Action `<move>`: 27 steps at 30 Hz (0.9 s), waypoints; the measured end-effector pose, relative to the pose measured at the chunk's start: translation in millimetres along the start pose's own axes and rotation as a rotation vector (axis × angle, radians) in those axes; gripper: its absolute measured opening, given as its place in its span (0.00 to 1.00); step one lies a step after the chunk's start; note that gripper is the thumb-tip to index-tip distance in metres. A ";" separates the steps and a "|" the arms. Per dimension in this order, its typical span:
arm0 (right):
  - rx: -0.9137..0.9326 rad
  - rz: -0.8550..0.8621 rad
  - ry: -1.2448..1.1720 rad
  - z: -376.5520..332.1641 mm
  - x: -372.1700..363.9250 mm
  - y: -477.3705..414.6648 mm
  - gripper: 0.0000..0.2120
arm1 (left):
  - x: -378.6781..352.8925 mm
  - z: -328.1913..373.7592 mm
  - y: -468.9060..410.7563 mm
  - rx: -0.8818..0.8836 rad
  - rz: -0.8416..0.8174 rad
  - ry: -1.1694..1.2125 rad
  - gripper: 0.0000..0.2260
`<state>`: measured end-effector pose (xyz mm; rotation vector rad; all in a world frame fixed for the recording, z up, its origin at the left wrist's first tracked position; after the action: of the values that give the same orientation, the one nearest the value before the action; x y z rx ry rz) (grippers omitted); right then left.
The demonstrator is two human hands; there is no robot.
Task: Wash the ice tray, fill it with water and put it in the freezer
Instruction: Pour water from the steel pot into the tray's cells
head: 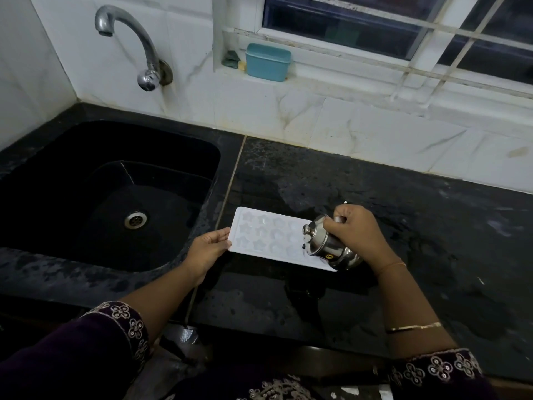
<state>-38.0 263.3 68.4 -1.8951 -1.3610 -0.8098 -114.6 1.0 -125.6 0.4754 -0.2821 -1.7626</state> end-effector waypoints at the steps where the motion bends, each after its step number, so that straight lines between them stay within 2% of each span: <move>1: -0.002 -0.004 -0.002 0.5 -0.6 0.3 0.22 | -0.1 -0.1 -0.4 -0.001 0.000 0.002 0.18; 8: -0.010 -0.003 -0.042 2.1 -3.7 -0.9 0.21 | 0.6 0.8 0.2 0.001 0.010 0.006 0.17; 17: -0.051 0.084 -0.063 8.8 6.7 -12.4 0.19 | 1.5 -2.1 -3.1 0.012 0.005 0.015 0.17; 27: -0.017 0.036 0.021 -4.2 0.3 -22.7 0.20 | -1.0 1.8 2.4 0.002 0.016 0.025 0.17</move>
<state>-60.1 265.6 74.7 -1.9137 -1.3070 -0.8233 -113.2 1.2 -122.8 0.4956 -0.2692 -1.7398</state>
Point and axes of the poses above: each hand's wrist, its own y-axis away from the middle knuckle, its own x-axis out of the back of the hand, z = x × y, the point moved 8 cm from there along -y, towards the middle knuckle, and after that the axes turned 2 degrees about x, right-handed, at the moved point
